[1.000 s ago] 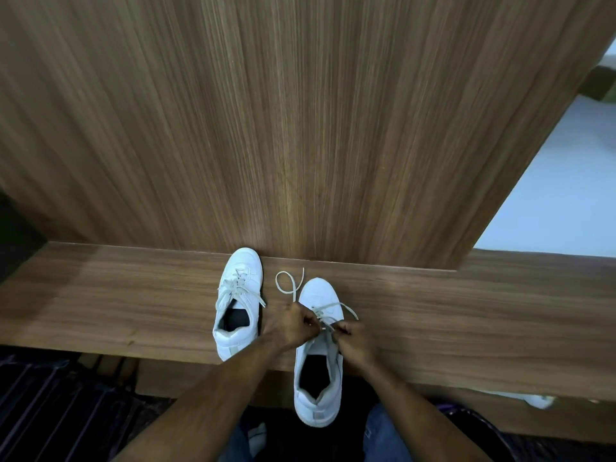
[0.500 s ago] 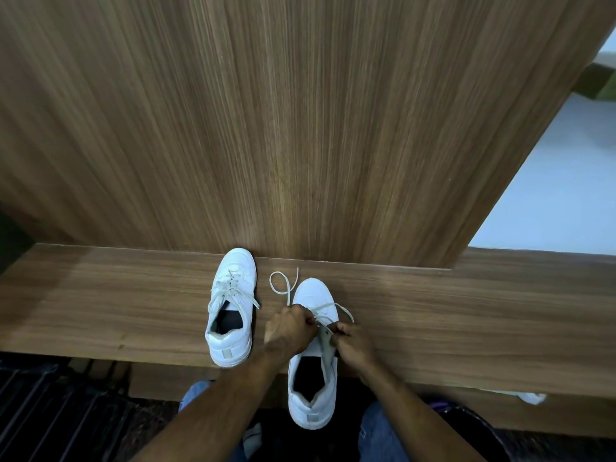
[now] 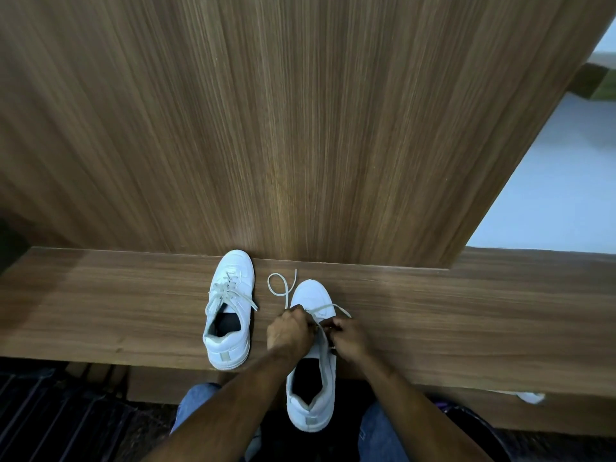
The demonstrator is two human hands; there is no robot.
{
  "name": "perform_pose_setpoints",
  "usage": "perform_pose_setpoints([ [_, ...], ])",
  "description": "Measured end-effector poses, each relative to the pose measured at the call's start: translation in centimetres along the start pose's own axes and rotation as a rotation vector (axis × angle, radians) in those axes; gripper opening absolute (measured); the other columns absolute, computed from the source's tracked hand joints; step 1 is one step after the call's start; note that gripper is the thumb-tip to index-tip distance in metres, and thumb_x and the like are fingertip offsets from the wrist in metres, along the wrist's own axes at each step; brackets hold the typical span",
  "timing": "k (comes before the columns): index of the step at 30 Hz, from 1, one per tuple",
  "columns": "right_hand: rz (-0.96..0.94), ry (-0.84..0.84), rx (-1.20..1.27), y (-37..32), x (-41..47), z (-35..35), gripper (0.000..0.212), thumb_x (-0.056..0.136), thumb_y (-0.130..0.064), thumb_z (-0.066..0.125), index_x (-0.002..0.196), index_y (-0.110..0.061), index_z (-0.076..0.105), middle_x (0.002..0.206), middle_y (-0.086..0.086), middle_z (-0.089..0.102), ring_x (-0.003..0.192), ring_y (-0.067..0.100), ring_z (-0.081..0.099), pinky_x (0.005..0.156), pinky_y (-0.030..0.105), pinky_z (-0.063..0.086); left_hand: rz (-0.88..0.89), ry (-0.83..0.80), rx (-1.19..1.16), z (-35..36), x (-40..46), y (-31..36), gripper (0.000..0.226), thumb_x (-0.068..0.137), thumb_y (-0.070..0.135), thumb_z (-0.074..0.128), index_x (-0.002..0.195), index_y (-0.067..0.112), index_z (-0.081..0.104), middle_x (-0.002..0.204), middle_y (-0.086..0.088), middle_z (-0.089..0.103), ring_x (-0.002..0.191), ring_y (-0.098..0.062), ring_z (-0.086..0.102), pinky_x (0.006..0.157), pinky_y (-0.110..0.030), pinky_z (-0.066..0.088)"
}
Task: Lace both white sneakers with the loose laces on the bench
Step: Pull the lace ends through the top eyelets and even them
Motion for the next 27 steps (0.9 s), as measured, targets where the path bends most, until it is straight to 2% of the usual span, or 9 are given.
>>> perform_pose_setpoints([
  [5,-0.046,0.060,-0.227,-1.4,0.6,-0.2,0.028,0.086,-0.010,0.056,0.066,-0.029,0.062,0.084,0.001,0.065,0.074,0.021,0.062,0.069,0.039,0.056,-0.002,-0.003,0.014,-0.1,-0.4,-0.3,0.030,0.091,0.033,0.052,0.113,0.016,0.064,0.120,-0.008,0.062,0.113,-0.029,0.059,0.092,-0.036,0.045],
  [9,-0.107,0.115,-0.411,-2.2,0.5,-0.7,0.015,0.086,-0.016,0.048,0.082,-0.024,0.061,0.095,0.002,0.068,0.088,0.024,0.065,0.071,0.032,0.051,0.113,0.045,0.093,-0.7,-0.7,-0.3,0.029,0.089,0.037,0.050,0.110,0.029,0.068,0.122,0.000,0.058,0.117,-0.023,0.052,0.094,-0.034,0.034],
  [12,-0.083,0.240,-0.300,-1.9,1.0,-4.0,0.019,0.093,-0.021,0.040,0.075,-0.024,0.047,0.091,0.009,0.068,0.083,0.029,0.067,0.077,0.043,0.054,0.145,0.097,0.070,-1.3,-1.1,-0.9,0.028,0.086,0.042,0.054,0.108,0.035,0.069,0.117,0.006,0.060,0.116,-0.018,0.048,0.096,-0.032,0.033],
  [16,-0.037,0.558,-0.121,-1.8,0.6,-12.7,0.014,0.090,-0.023,0.039,0.080,-0.020,0.048,0.086,0.014,0.069,0.081,0.034,0.068,0.077,0.041,0.054,0.073,0.122,-0.002,-1.9,-1.5,-2.3,0.027,0.082,0.045,0.058,0.105,0.033,0.064,0.112,0.007,0.058,0.115,-0.018,0.049,0.094,-0.034,0.040],
  [19,-0.020,0.684,-0.042,-1.5,-0.1,-16.5,0.038,0.080,-0.040,0.032,0.083,-0.012,0.058,0.087,0.021,0.069,0.089,0.039,0.067,0.081,0.043,0.053,-0.031,0.076,-0.136,-1.9,-1.7,-3.2,0.027,0.077,0.048,0.060,0.100,0.033,0.065,0.108,0.005,0.065,0.108,-0.022,0.058,0.089,-0.033,0.046],
  [22,-0.008,0.612,-0.217,-2.1,-1.4,-15.1,0.020,0.088,-0.020,0.052,0.103,-0.013,0.064,0.109,0.016,0.066,0.105,0.038,0.060,0.086,0.039,0.046,-0.074,0.030,-0.108,-1.6,-1.8,-2.9,0.026,0.084,0.042,0.057,0.103,0.029,0.070,0.110,-0.008,0.068,0.105,-0.031,0.061,0.087,-0.031,0.045],
  [23,-0.043,0.572,-0.288,-2.3,-1.7,-14.0,0.023,0.087,-0.014,0.056,0.109,-0.016,0.062,0.114,0.013,0.063,0.106,0.036,0.059,0.087,0.038,0.045,-0.064,0.033,-0.095,-1.7,-1.8,-2.6,0.027,0.085,0.042,0.057,0.104,0.027,0.070,0.111,-0.010,0.068,0.106,-0.033,0.061,0.087,-0.031,0.045],
  [25,-0.162,0.446,-0.442,-2.5,-1.7,-10.5,0.028,0.085,-0.013,0.059,0.112,-0.020,0.062,0.116,0.007,0.061,0.102,0.032,0.061,0.084,0.036,0.046,-0.064,0.028,-0.091,-1.7,-1.8,-2.4,0.028,0.086,0.042,0.056,0.105,0.025,0.070,0.111,-0.010,0.069,0.106,-0.032,0.061,0.087,-0.031,0.045],
  [27,-0.268,0.256,-0.562,-2.7,-1.8,-6.4,0.021,0.088,-0.019,0.057,0.108,-0.024,0.065,0.112,-0.001,0.062,0.097,0.025,0.064,0.080,0.032,0.049,-0.077,0.011,-0.102,-1.7,-1.8,-2.4,0.030,0.086,0.043,0.056,0.105,0.026,0.070,0.111,-0.010,0.069,0.105,-0.031,0.062,0.087,-0.031,0.046],
])
Point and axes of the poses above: each hand's wrist, its own x-axis towards the middle knuckle, its own z-axis out of the palm, y = z × x, the point moved 8 cm from there along x, towards the middle knuckle
